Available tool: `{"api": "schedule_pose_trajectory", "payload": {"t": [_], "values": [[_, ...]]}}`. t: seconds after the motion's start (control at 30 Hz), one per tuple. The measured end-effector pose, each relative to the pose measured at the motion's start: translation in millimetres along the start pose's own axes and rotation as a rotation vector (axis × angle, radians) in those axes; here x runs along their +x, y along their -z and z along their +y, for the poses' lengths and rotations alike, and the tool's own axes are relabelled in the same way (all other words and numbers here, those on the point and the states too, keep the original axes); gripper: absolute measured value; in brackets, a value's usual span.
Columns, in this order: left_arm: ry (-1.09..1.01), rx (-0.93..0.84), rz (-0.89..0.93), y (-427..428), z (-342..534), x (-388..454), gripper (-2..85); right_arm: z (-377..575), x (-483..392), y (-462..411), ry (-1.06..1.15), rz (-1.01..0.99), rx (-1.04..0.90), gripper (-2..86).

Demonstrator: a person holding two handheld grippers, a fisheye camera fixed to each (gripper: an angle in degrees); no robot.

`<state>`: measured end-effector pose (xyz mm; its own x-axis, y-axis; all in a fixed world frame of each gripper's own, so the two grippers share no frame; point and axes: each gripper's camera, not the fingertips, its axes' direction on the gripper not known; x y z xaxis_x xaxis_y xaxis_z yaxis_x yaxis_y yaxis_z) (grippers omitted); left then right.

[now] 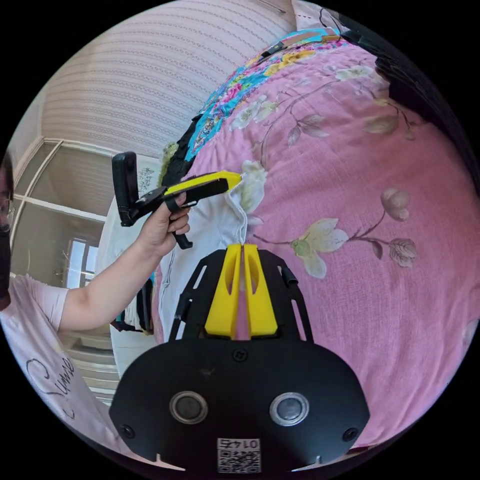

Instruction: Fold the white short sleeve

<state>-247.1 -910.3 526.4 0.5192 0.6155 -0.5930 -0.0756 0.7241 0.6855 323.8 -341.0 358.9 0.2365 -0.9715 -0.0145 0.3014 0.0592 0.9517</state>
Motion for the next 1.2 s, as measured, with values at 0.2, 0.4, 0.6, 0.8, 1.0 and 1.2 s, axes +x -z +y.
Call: {"api": "schedule_pose_trajectory", "payload": {"t": [0.2,0.4,0.6,0.8,1.0,1.2], "values": [[0.161,0.244,-0.067,96.3,83.1,-14.4,-1.0,13.4,-75.7,19.2,0.279,0.002,0.021,0.3],[0.369,0.204,-0.082,126.1,206.1,-26.6,-0.8,34.0,-110.0,-24.5,0.362,0.047,-0.207,1.2],[0.483,0.199,-0.029,165.0,281.9,-33.4,-0.8,-0.8,-145.6,-37.7,0.448,0.101,-0.187,3.0],[0.685,0.312,-0.279,237.0,346.4,-79.7,1.6,-70.3,-217.6,-101.0,0.612,0.202,-0.144,7.6],[0.812,0.396,-0.288,266.7,379.7,-140.8,7.5,-110.5,-218.7,-182.2,0.595,0.366,-0.344,5.2],[0.935,0.38,-0.193,259.0,394.6,-194.5,7.3,-161.5,-195.2,-114.8,0.459,0.179,-0.234,0.8]]}}
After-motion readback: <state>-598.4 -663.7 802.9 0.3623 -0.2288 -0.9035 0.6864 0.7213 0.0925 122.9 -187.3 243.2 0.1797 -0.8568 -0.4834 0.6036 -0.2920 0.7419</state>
